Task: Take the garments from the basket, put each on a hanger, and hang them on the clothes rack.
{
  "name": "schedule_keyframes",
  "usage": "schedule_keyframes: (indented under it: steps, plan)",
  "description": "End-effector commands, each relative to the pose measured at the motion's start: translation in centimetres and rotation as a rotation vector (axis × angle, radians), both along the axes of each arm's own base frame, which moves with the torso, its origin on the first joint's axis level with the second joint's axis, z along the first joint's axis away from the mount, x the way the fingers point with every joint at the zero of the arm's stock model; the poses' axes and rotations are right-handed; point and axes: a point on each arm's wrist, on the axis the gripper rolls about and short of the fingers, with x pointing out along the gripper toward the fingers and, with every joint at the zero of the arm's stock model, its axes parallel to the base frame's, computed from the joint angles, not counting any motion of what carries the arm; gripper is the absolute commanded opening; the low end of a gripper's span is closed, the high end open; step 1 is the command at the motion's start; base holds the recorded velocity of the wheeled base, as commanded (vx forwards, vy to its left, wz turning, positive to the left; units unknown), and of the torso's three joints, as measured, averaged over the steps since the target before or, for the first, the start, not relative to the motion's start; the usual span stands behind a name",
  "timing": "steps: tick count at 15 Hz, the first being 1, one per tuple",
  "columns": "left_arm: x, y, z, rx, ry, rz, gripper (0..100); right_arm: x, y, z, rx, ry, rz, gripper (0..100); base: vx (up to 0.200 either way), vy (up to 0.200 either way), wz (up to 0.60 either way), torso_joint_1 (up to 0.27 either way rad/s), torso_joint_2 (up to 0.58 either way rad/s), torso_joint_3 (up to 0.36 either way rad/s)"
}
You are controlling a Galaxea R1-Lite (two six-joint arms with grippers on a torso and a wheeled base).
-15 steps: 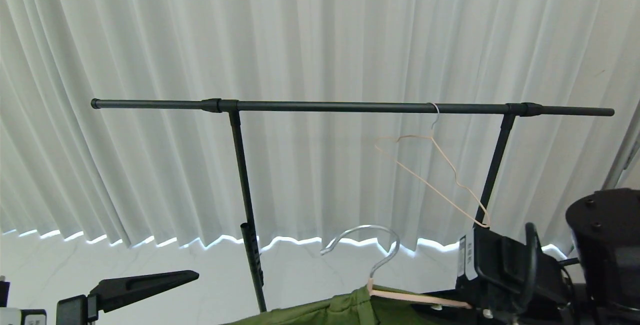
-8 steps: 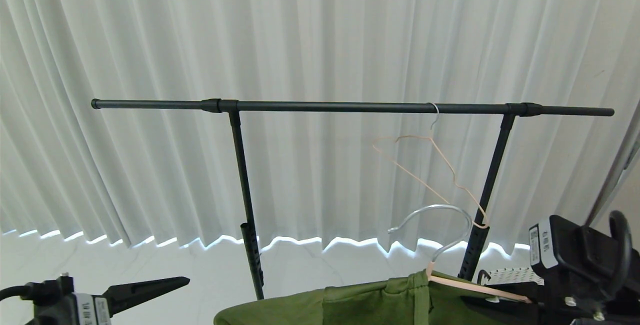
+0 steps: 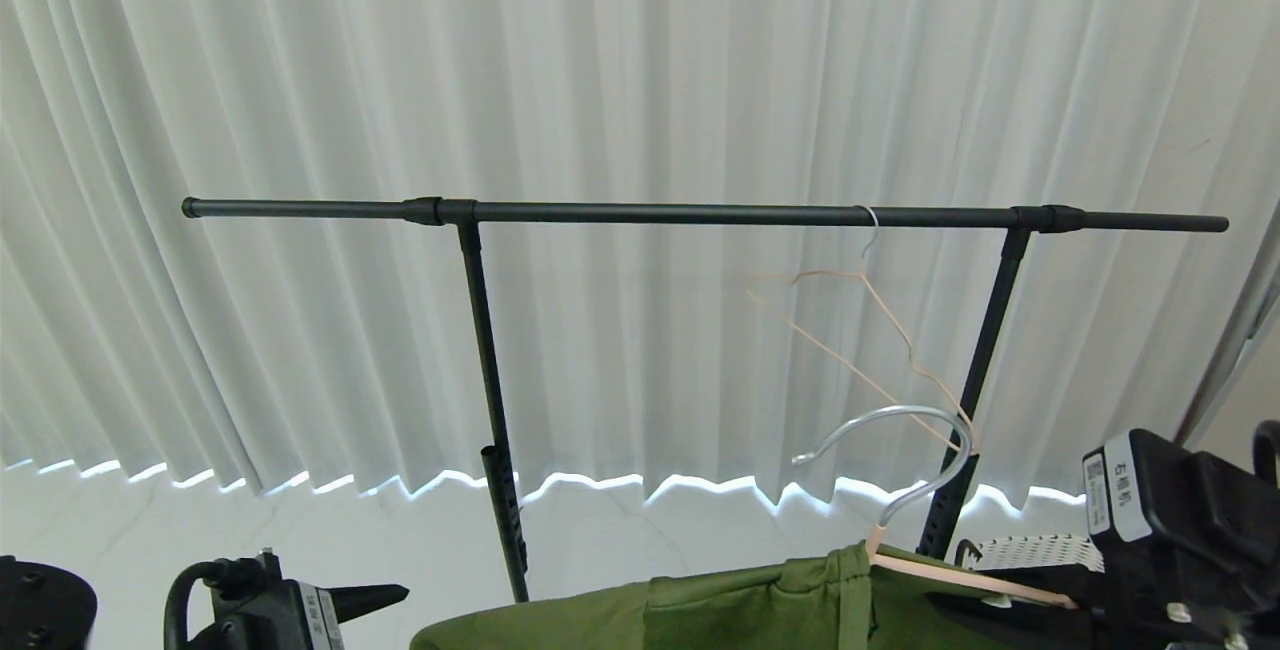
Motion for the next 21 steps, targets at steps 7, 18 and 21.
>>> schedule_keyframes:
  steps: [7,18,21]
  plan:
    - [0.0,0.0,-0.4,0.011,0.014,0.001,0,-0.2,0.4,0.2,0.012,-0.013,0.025,0,0.0,0.0,0.0,0.0,0.0,0.0]
    - [1.3,3.6,-1.1,0.048,0.023,0.369,0,0.0,-2.3,0.1,-0.055,-0.014,-0.158,0,0.0,0.0,0.0,0.0,0.0,0.0]
    - [1.2,3.7,-1.3,0.068,0.021,0.383,0,0.2,-2.6,0.3,-0.044,-0.019,-0.18,0,0.0,0.0,0.0,0.0,0.0,0.0]
